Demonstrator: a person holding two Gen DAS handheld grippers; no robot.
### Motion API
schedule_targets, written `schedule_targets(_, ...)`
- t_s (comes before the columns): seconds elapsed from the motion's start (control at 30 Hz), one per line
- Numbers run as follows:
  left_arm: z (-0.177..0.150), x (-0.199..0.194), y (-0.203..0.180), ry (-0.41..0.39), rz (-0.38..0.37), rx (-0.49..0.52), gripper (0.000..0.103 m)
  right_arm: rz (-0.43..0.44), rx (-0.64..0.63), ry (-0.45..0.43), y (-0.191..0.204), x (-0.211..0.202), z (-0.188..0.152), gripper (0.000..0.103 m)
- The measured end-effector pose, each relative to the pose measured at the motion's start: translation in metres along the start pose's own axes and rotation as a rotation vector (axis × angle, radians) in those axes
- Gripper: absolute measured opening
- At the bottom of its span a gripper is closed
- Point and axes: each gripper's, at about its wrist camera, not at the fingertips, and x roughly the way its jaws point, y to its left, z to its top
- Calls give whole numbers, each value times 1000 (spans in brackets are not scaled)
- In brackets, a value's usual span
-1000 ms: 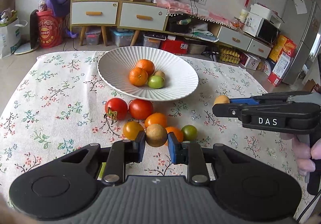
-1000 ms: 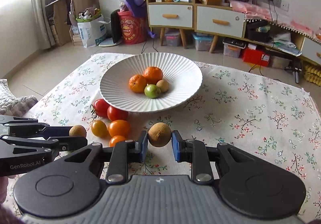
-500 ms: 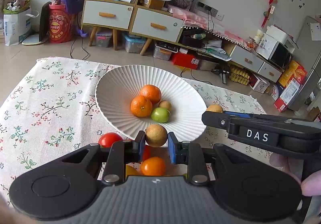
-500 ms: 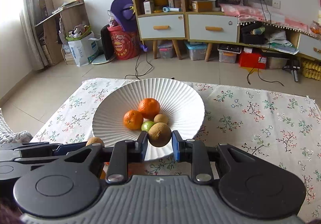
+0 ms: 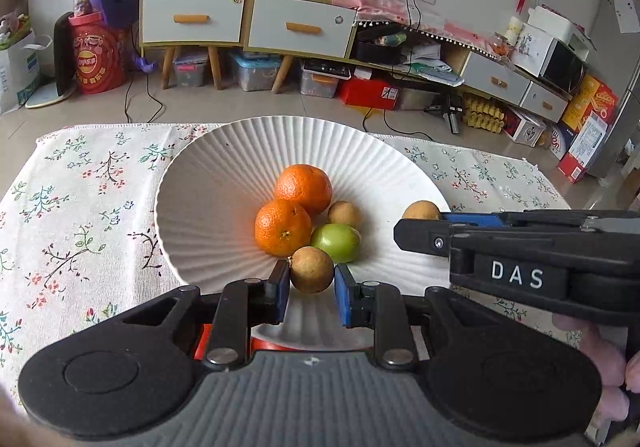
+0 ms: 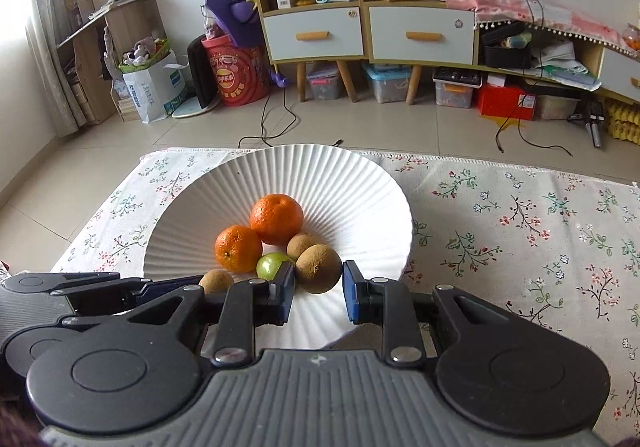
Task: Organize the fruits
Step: 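Carry both held brown fruits over the white bowl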
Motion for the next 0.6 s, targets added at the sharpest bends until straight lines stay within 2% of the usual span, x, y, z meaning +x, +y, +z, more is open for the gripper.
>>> schedule_targets(0.33,-5,8,-2,-47,-17,70,20,15,20,-8,-6,8,-2,23)
schedule_targets(0.47,-3,13,-1,-54,-29,69,20,21,30,-13,-5,12,-1,23)
schedule_targets(0.6,-3,17,-2,-58,-18,98,20,29,25,-12,-4,13,0,23)
